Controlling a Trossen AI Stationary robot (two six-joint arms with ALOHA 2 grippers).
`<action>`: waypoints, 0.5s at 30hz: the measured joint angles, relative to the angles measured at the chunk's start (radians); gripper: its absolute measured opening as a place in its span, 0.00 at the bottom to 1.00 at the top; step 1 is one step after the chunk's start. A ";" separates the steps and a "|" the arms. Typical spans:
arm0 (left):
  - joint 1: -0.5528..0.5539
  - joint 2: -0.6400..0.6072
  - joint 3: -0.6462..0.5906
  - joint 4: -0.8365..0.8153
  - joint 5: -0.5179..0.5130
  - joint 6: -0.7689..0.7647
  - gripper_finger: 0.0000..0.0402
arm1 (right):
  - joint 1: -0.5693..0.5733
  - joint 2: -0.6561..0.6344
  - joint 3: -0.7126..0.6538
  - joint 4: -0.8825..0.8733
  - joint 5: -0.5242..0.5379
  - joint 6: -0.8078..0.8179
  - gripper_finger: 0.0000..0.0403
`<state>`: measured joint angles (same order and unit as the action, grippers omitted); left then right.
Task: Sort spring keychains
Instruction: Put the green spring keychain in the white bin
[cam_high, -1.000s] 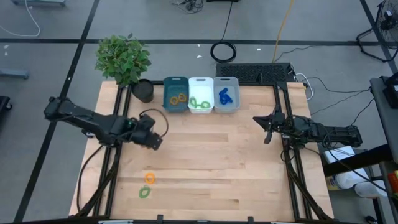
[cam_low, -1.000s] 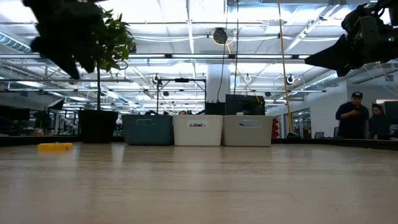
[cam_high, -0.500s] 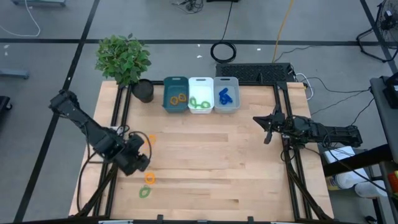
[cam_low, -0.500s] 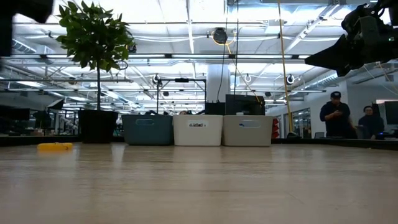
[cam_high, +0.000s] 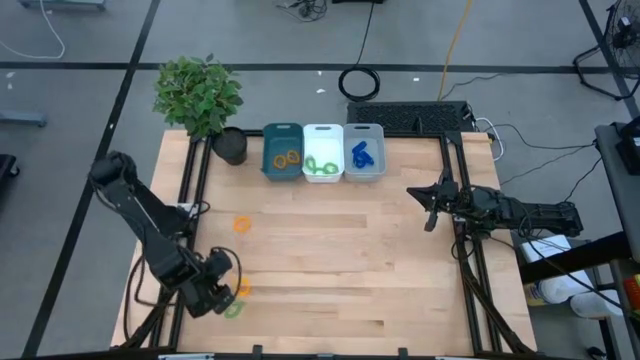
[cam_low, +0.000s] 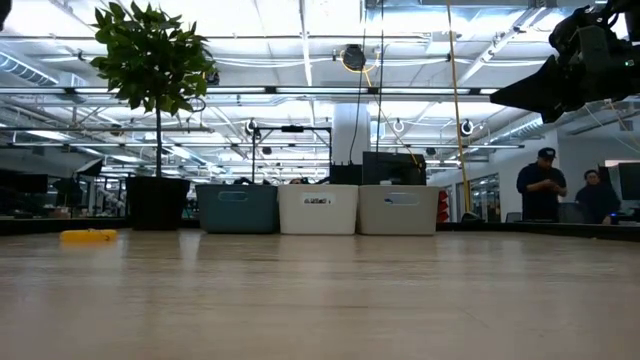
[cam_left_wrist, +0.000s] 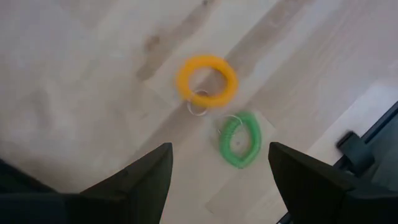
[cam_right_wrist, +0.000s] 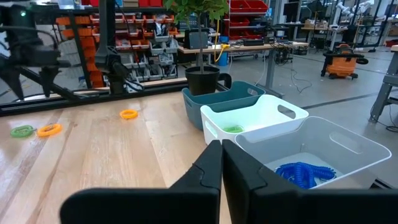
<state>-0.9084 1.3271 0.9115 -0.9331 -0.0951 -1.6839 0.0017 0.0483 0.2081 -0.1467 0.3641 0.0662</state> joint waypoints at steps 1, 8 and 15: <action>-0.005 0.019 0.000 0.018 0.006 0.003 0.68 | 0.000 0.000 0.000 0.000 0.000 0.000 0.00; -0.050 0.156 0.000 0.145 0.068 0.005 0.68 | 0.000 0.000 0.000 0.000 0.000 0.000 0.00; -0.071 0.272 0.000 0.200 0.066 -0.001 0.68 | 0.000 0.000 0.000 0.000 0.000 0.000 0.00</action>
<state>-0.9794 1.5993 0.9115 -0.7336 -0.0286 -1.6852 0.0015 0.0483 0.2081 -0.1467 0.3641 0.0664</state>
